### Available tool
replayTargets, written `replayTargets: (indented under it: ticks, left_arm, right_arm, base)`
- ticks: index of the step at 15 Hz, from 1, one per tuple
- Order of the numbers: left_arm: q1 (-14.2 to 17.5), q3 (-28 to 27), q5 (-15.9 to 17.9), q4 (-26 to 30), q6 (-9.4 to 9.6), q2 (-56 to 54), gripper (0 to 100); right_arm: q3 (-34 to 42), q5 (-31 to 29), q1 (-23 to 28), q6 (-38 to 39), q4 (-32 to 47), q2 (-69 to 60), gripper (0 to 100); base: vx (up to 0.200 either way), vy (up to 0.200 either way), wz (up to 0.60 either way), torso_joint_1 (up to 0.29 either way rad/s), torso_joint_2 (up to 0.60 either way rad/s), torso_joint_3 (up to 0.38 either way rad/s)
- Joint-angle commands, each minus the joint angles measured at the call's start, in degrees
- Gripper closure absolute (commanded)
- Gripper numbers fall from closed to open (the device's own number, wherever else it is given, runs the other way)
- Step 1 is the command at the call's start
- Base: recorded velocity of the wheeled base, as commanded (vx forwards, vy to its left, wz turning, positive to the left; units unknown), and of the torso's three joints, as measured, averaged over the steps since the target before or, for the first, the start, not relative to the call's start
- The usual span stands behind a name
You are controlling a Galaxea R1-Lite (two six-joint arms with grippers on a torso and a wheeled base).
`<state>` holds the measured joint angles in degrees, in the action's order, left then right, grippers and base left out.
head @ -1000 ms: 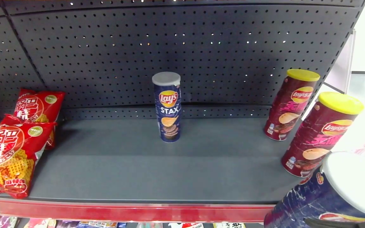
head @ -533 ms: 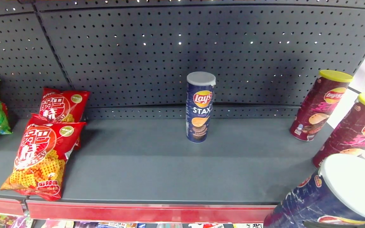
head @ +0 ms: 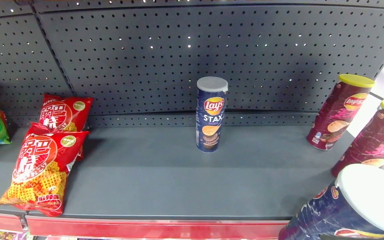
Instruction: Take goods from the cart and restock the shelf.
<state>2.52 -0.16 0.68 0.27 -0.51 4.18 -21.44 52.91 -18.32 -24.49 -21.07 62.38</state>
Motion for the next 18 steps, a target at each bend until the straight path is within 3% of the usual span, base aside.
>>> replayTargets:
  ticks: [1,15,18]
  left_arm:
    - [0.0,0.0,0.0,0.0,-0.02,0.0,0]
    - [-0.1,0.0,0.4,0.0,0.16,0.1,0]
    - [-2.4,0.0,0.5,-0.3,1.92,-4.2,0]
  right_arm:
    - [-0.1,0.0,0.0,0.0,0.0,0.0,100]
    - [-0.4,-0.7,0.0,0.3,0.0,-0.2,100]
    - [-2.3,-1.1,0.0,1.5,-0.1,-0.2,100]
  base:
    - [0.000,0.000,0.00,0.000,0.00,0.000]
    - [0.000,0.000,0.00,0.000,0.00,0.000]
    - [0.000,0.000,0.00,0.000,0.00,0.000]
